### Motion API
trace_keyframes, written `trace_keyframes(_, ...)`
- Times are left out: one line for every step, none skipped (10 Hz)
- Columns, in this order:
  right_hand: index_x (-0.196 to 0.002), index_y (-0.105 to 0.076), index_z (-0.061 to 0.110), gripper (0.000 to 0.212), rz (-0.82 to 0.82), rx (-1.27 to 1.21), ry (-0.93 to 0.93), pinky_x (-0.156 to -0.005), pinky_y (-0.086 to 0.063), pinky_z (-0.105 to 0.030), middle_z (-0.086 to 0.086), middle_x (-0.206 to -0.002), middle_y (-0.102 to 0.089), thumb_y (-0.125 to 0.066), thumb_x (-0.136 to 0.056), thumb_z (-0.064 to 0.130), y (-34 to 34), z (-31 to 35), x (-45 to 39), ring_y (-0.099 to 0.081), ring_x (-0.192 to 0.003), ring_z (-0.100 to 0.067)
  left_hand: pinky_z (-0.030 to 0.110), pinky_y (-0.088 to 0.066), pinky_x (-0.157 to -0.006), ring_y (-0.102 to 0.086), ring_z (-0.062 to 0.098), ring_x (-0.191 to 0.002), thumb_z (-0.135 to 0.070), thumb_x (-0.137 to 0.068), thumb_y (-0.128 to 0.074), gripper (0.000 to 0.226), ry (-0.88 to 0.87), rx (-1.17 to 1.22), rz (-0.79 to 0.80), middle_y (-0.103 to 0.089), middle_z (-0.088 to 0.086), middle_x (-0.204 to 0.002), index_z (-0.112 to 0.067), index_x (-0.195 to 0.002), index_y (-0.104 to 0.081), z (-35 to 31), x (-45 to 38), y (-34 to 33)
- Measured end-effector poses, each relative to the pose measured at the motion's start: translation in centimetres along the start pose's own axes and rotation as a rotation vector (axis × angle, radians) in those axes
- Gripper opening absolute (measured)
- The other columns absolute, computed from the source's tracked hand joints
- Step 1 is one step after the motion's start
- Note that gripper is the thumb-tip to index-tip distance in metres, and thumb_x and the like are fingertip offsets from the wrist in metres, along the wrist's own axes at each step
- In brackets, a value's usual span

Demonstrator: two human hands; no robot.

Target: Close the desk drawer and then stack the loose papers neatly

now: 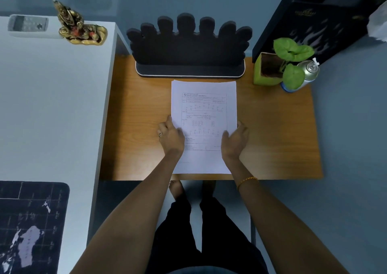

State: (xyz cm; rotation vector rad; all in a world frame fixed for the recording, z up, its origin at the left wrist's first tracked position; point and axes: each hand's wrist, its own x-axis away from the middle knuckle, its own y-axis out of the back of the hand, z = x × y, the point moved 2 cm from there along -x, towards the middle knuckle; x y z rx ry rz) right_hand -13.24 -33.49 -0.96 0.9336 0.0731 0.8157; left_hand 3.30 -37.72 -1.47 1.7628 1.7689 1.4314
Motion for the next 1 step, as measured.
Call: trace_keyframes(-0.139, -0.032, 0.01, 0.057, -0.022, 0.154, -0.067, -0.105, -0.032, -0.05, -0.018, -0.141, -0.038, -0.058, -0.09, 0.022, 0.22, 0.51, 0.07, -0.038, -0.127, -0.035, 0.048, -0.043, -0.098, -0.04, 0.036, -0.12, -0.025, -0.092, -0.051, 0.057, -0.019, 0.043, -0.098, -0.037, 0.019, -0.136, -0.008, -0.143, -0.031, -0.12, 0.16, 0.23)
